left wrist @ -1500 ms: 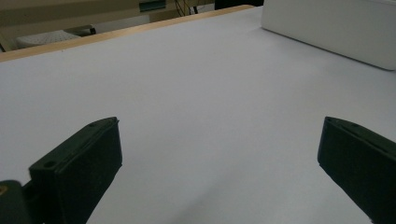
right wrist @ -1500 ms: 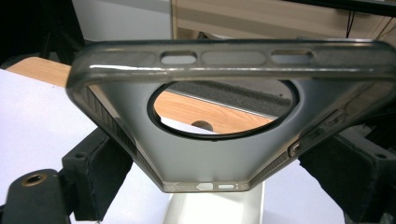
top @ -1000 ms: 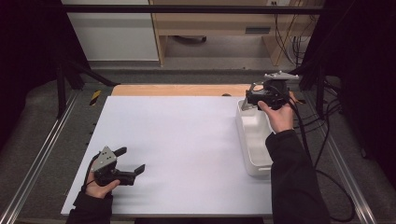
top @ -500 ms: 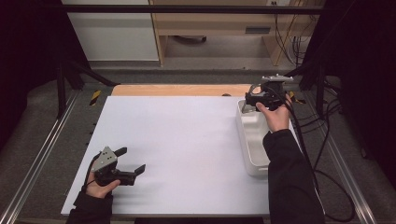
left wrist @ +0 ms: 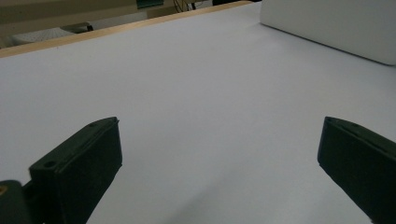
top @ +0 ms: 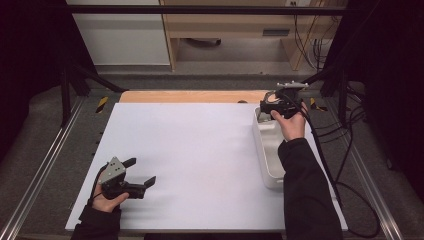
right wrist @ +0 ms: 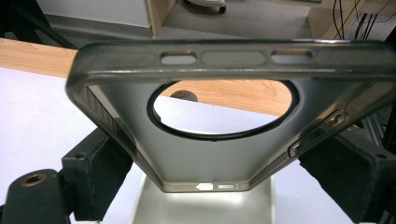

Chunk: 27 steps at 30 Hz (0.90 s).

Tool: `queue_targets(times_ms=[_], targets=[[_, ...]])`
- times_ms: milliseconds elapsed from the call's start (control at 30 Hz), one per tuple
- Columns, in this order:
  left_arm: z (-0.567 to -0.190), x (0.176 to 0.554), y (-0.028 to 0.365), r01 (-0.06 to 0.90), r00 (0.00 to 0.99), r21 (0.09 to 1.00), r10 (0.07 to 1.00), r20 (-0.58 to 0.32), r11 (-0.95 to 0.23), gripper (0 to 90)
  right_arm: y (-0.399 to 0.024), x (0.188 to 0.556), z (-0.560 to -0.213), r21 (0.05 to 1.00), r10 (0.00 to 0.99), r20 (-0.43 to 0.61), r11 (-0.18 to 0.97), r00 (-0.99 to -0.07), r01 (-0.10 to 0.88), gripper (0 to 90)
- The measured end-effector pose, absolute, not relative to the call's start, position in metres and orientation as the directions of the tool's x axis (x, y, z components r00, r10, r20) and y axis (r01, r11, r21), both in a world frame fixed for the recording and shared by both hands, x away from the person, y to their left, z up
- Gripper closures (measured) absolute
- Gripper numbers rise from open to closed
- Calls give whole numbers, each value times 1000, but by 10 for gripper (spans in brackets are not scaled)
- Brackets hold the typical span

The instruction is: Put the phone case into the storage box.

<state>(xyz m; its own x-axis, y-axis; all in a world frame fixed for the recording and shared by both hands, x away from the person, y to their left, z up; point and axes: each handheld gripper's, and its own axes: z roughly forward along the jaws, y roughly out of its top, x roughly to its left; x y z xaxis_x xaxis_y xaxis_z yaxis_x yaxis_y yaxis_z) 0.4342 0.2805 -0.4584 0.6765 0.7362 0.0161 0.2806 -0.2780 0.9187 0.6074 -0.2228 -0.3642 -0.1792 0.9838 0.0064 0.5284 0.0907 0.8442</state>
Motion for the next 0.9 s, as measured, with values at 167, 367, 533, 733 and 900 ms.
queue_targets(times_ms=[167,367,533,733,900], targets=[[-459,434,280,280,679,918,734,19,-282,0,-220,612,-370,838,985,1,93,-173,537,117],[-459,434,280,280,681,917,732,19,-284,0,-218,617,-375,829,986,-1,95,-169,551,117],[-459,435,280,281,682,917,732,19,-285,0,-217,622,-381,820,987,-1,93,-160,565,117],[-460,435,279,281,684,916,730,19,-286,0,-215,626,-387,811,988,-3,94,-157,578,117],[-460,435,279,281,684,916,730,18,-287,0,-216,629,-392,805,989,-4,92,-150,586,117]])
